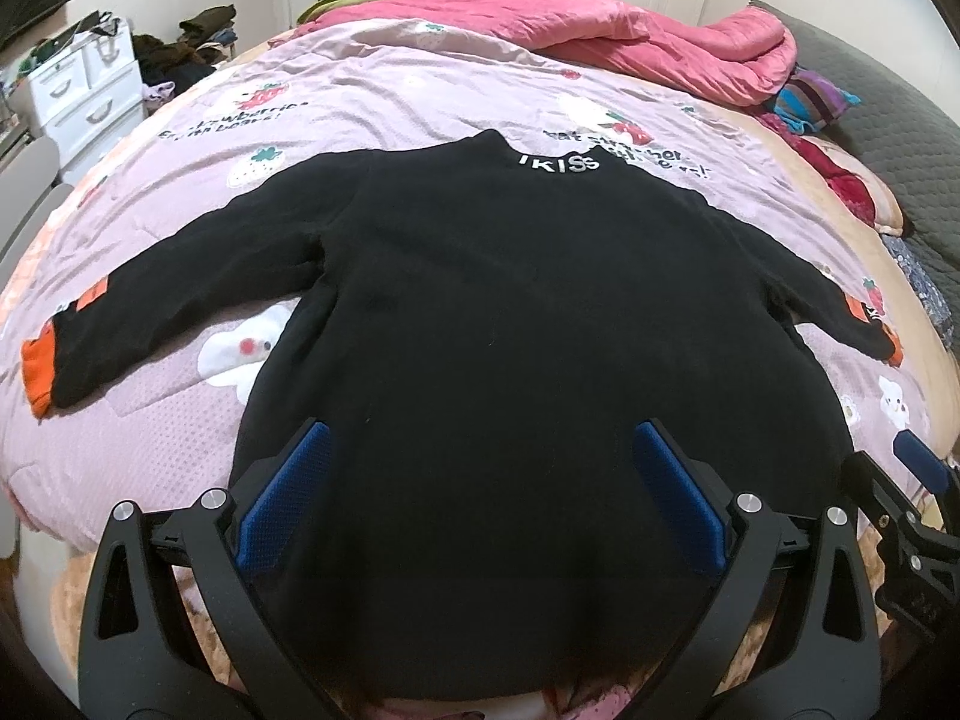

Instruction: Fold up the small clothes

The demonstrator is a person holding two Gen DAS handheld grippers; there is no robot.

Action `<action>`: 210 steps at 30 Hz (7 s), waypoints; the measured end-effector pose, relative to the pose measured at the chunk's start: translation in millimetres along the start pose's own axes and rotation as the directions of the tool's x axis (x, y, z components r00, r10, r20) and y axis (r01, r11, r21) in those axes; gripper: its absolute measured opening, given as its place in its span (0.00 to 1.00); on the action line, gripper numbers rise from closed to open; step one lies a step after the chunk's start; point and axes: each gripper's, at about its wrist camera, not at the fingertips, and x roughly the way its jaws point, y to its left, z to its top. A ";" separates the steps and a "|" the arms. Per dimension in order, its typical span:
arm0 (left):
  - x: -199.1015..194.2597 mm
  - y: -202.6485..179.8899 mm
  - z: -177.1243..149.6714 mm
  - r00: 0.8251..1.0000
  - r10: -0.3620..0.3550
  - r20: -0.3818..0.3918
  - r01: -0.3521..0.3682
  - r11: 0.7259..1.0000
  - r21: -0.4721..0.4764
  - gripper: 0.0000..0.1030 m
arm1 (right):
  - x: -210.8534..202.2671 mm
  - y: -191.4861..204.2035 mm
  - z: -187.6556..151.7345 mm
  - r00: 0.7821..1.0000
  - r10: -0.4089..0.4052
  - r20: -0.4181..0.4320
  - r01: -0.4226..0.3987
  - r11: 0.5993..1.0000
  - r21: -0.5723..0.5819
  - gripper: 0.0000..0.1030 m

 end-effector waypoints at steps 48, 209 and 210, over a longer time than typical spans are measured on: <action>78.7 -69.1 77.8 0.998 -0.055 -0.027 0.057 0.996 0.063 0.92 | 61.8 -117.7 64.5 0.983 -0.182 0.001 0.177 0.957 0.229 0.96; 67.6 30.3 130.3 0.872 -0.475 0.119 0.489 0.842 -0.229 0.03 | 66.9 -73.4 80.4 0.960 0.262 0.099 -0.280 0.901 0.331 0.58; 61.9 33.9 130.8 0.876 -0.464 0.133 0.482 0.847 -0.223 0.02 | 66.8 -73.2 80.6 0.960 0.261 0.099 -0.279 0.902 0.329 0.58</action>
